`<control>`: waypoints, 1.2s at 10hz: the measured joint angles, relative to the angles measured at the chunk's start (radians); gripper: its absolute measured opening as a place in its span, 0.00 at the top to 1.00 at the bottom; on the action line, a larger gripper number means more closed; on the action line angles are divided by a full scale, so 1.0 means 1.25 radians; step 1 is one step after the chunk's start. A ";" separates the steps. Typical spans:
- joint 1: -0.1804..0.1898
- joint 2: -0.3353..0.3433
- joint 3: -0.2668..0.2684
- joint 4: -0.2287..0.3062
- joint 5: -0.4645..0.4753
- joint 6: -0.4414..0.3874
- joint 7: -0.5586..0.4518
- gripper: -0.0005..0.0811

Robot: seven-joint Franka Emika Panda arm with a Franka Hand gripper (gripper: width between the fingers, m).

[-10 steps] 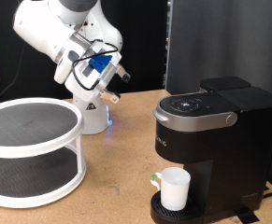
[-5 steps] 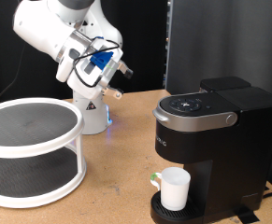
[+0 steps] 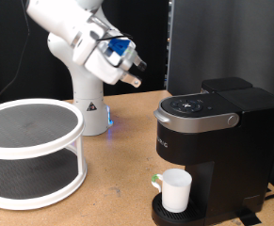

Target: Make a cup of coffee with the keurig machine

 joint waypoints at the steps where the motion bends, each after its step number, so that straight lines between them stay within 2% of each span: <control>1: 0.001 0.002 0.034 0.023 -0.078 0.003 0.011 0.01; 3: -0.002 0.021 0.079 0.056 -0.093 0.027 0.087 0.01; 4: -0.002 0.021 0.078 0.055 -0.091 0.026 0.076 0.01; 5: -0.002 0.020 0.077 0.056 -0.088 0.014 0.101 0.01; 6: -0.002 0.019 0.077 0.060 -0.047 -0.007 0.166 0.01; 7: 0.002 0.015 0.077 0.065 0.030 -0.011 0.219 0.01; 9: 0.019 0.008 0.079 0.077 0.230 0.004 0.273 0.01; 12: 0.054 0.009 0.107 0.083 0.617 0.095 0.243 0.01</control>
